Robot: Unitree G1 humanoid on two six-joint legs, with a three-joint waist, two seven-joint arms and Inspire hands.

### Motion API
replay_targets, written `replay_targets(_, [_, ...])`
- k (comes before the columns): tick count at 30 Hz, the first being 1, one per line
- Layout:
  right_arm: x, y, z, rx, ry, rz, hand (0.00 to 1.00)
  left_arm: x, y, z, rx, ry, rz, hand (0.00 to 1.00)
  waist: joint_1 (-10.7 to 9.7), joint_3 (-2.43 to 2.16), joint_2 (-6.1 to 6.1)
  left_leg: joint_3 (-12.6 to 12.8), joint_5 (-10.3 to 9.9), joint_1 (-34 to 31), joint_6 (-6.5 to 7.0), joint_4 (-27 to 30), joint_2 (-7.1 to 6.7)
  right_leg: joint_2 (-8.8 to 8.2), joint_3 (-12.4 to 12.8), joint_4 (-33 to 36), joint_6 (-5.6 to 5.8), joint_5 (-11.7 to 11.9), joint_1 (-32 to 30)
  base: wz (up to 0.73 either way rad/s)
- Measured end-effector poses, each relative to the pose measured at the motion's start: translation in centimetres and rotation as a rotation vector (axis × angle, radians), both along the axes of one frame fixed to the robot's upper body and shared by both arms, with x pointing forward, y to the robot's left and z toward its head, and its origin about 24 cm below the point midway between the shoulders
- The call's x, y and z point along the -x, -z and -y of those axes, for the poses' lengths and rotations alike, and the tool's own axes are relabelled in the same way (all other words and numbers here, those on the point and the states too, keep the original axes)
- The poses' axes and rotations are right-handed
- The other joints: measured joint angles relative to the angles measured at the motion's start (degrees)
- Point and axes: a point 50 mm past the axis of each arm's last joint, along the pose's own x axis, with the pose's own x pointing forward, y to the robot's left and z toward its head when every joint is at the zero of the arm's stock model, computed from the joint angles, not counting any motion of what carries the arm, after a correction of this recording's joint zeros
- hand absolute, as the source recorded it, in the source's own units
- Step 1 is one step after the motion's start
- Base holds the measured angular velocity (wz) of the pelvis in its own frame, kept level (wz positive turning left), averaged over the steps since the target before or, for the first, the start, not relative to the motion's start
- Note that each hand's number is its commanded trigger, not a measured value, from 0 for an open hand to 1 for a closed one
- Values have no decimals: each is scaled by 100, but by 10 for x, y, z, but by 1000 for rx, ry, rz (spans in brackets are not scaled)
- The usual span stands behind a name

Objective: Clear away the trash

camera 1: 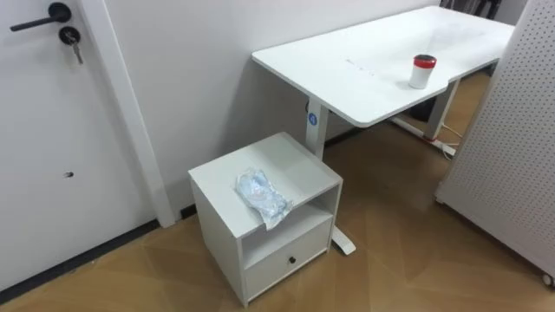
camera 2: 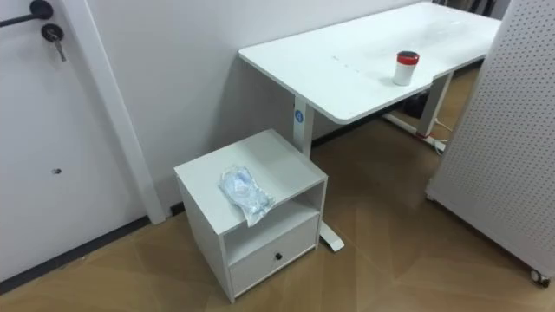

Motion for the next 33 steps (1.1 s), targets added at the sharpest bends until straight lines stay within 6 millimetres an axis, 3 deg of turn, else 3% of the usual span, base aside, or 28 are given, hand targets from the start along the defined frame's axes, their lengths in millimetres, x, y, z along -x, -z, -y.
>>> replay_targets(7, [-5, 0, -1, -4, -14, 12, 100, 1, 0, 1, 3, 1, 5, 0, 24, 28, 19, 40, -1, -56, 1, 14, 14, -1, -26, 0, 0, 0, -47, 1])
replay_targets(29, [4, 0, 1, -2, 2, -12, 100, 8, 1, 1, 6, -27, -20, 0, -1, 15, -5, 38, -28, 69, -5, 91, 52, 19, -165, 16, 0, -2, 161, 3])
replay_targets(33, [4, -1, 4, 4, -22, -18, 100, 4, 0, -2, 0, -23, -23, 0, 10, 41, 13, -1, -248, -128, -45, 601, 124, 57, -150, 486, -80, -302, -44, 1])
